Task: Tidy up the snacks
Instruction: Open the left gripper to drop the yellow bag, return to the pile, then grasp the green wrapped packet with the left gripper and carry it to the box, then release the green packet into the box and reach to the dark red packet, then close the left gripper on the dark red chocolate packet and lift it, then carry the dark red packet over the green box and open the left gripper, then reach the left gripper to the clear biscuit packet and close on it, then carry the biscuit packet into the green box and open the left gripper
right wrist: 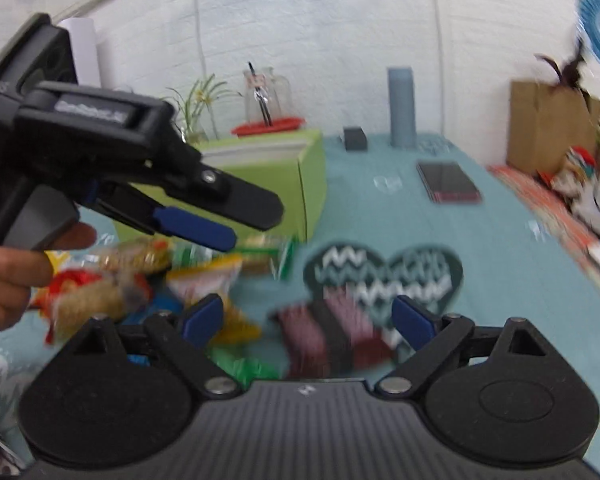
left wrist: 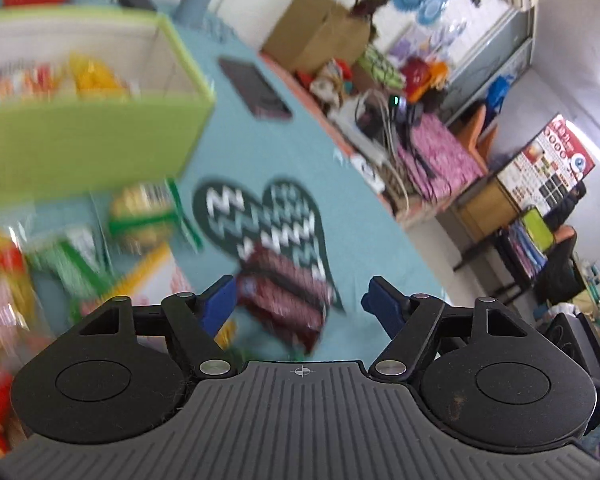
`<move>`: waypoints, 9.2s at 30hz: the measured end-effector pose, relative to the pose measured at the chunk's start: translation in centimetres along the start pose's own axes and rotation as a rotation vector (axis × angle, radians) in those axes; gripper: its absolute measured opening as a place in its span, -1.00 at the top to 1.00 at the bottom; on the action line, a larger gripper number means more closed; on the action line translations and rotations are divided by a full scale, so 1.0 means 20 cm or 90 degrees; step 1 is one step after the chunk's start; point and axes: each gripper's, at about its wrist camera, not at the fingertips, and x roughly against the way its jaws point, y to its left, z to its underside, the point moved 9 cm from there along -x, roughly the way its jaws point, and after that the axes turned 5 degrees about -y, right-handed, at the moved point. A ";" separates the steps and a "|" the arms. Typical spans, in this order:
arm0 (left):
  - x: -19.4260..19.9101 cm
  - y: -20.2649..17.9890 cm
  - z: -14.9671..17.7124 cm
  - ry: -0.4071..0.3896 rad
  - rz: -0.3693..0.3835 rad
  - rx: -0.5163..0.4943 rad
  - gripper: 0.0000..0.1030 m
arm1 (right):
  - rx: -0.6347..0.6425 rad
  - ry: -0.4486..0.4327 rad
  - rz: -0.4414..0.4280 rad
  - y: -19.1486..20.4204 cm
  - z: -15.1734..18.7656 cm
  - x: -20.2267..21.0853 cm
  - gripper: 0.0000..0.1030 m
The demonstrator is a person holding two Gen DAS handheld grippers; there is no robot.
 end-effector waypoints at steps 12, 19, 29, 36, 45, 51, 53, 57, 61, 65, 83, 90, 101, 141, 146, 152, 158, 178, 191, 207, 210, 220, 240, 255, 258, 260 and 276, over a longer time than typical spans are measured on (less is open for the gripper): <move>0.04 0.13 0.23 0.001 -0.060 0.073 0.15 | 0.020 0.034 -0.087 0.21 0.15 -0.09 -0.61; 0.00 0.10 0.26 0.005 -0.087 0.011 0.61 | 0.080 0.021 -0.056 0.26 0.15 -0.14 -0.43; 0.15 0.03 0.26 -0.008 -0.066 0.023 0.70 | 0.094 0.020 -0.075 0.32 0.09 0.02 -0.16; 0.33 0.03 -0.14 -0.112 -0.093 -0.026 0.68 | 0.152 -0.065 -0.108 0.40 -0.29 -0.11 -0.16; 0.26 0.37 -0.72 -0.169 -0.163 -0.020 0.67 | 0.198 -0.070 -0.145 0.45 -0.70 -0.69 -0.18; 0.09 0.64 -0.81 -0.138 -0.178 0.014 0.63 | 0.197 -0.010 -0.155 0.42 -0.71 -1.03 -0.22; 0.06 0.69 -0.82 -0.136 -0.178 0.021 0.46 | 0.194 0.001 -0.158 0.42 -0.68 -1.08 -0.28; 0.12 0.68 -0.82 -0.162 -0.188 0.015 0.07 | 0.179 -0.003 -0.159 0.40 -0.68 -1.07 -0.43; 0.25 0.57 -0.79 -0.199 -0.173 0.002 -0.01 | 0.165 -0.060 -0.149 0.37 -0.74 -0.88 -0.55; 0.33 0.40 -0.68 -0.217 -0.143 -0.018 -0.20 | 0.167 -0.110 -0.107 0.27 -0.73 -0.61 -0.81; -0.27 0.04 -0.08 0.015 -0.077 0.041 -0.13 | 0.003 0.021 -0.002 -0.13 -0.03 -0.23 -0.81; -0.35 0.05 -0.05 0.009 -0.142 0.002 -0.27 | 0.015 0.063 -0.045 -0.10 0.00 -0.31 -0.82; -0.37 0.05 -0.03 0.015 -0.157 -0.023 -0.30 | 0.025 0.074 -0.055 -0.08 0.00 -0.32 -0.95; -0.03 -0.05 -0.48 -0.120 -0.095 -0.058 0.71 | 0.153 -0.062 -0.027 0.06 -0.53 -0.31 -0.20; 0.08 0.16 -0.77 -0.175 -0.172 -0.062 0.70 | 0.188 -0.078 -0.085 0.20 -0.77 -0.60 -0.22; 0.03 0.53 -0.88 -0.157 -0.216 -0.004 0.65 | 0.196 -0.021 -0.137 0.33 -0.77 -0.97 -0.26; -0.05 0.72 -0.81 -0.118 -0.226 0.017 0.25 | 0.203 0.037 -0.154 0.38 -0.70 -1.18 -0.40; 0.58 0.44 -0.01 -0.237 -0.260 0.040 -0.46 | 0.137 -0.006 -0.101 0.32 -0.23 -0.22 -0.96; 0.72 0.35 0.23 -0.205 -0.201 0.005 0.06 | 0.144 0.049 -0.246 0.74 0.03 -0.15 -0.96; 0.38 0.31 0.24 -0.071 -0.086 0.059 0.15 | 0.174 0.061 -0.222 0.64 0.03 -0.27 -0.98; 0.37 0.32 0.21 -0.080 -0.090 0.074 0.15 | 0.151 0.056 -0.217 0.60 0.02 -0.26 -0.98; 0.34 0.35 0.21 -0.084 -0.095 0.093 0.12 | 0.049 0.054 -0.219 0.47 0.00 -0.22 -0.96; 0.41 0.37 -0.08 -0.160 -0.113 0.088 0.86 | 0.135 -0.012 -0.166 0.47 -0.27 -0.35 0.12; 0.59 0.99 -0.83 -0.246 -0.247 0.098 0.77 | 0.182 0.002 -0.272 0.87 -0.83 -1.16 0.12; 0.54 1.18 -0.84 -0.226 -0.279 0.117 0.69 | 0.162 0.069 -0.297 0.94 -0.75 -1.35 0.01; 0.52 1.26 -0.83 -0.224 -0.281 0.122 0.67 | 0.156 0.094 -0.321 0.98 -0.71 -1.40 -0.23; 0.69 0.64 -0.42 -0.269 -0.176 0.062 -0.28 | 0.156 -0.034 -0.162 0.46 -0.53 -0.50 -0.99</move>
